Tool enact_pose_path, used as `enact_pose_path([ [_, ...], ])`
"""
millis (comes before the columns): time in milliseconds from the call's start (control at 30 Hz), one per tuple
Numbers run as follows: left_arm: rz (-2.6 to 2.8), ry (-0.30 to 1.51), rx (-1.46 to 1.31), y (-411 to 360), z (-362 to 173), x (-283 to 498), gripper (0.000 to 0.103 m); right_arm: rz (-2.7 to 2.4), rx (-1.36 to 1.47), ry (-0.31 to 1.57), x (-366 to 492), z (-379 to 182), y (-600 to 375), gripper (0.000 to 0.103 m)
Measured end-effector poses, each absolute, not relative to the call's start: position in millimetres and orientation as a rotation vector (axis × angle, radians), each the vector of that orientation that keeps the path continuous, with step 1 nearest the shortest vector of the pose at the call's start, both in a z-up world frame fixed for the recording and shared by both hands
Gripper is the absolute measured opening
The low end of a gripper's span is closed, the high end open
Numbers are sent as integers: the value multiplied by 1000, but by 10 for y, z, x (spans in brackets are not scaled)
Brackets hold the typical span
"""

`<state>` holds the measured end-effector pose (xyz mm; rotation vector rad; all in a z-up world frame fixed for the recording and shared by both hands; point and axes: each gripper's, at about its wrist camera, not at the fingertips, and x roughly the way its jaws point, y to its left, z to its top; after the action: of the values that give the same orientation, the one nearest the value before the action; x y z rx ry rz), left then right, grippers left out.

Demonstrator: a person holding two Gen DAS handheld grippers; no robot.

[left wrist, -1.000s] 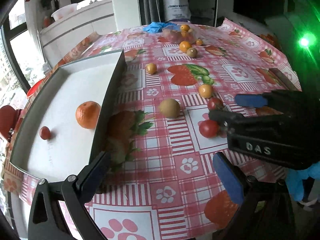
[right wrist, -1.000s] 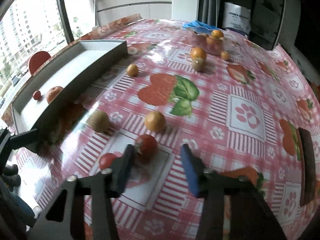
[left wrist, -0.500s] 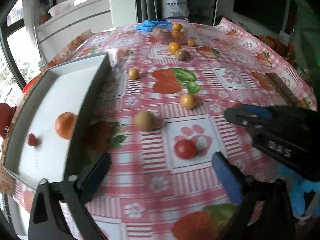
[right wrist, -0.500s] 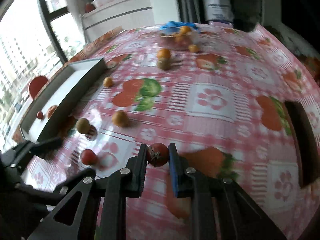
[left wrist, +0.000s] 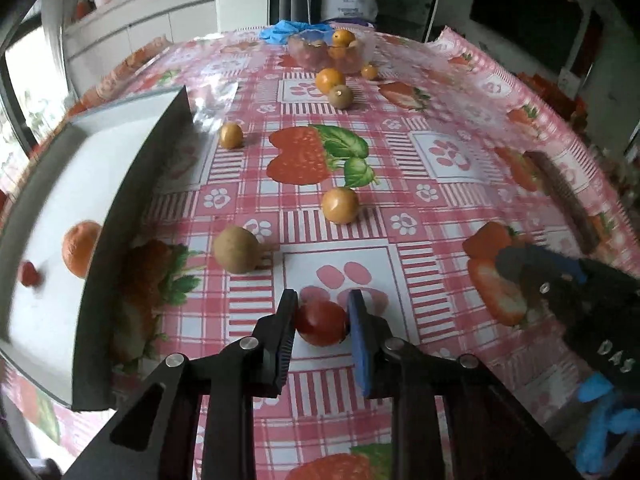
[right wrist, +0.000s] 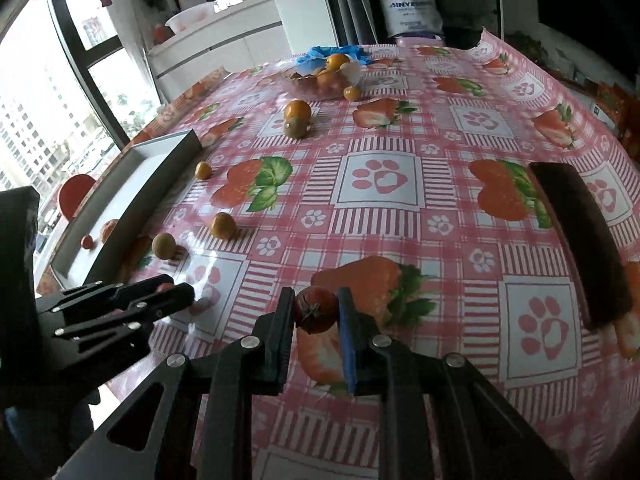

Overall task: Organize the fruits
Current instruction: 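Grasp a cherry tomato with the right tool while the left tool grasps another tomato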

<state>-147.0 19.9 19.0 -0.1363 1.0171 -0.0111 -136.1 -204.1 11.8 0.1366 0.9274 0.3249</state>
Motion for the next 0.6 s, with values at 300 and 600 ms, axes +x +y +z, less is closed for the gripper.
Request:
enact_pose_path([
  [300,-20,958,-126,368,404,-1644,27,337,115,959,-1335,92,-1877,23],
  [600,-16,936,-164,607,442,-1708,27,345,89,982,-1335,100,-1736,23],
])
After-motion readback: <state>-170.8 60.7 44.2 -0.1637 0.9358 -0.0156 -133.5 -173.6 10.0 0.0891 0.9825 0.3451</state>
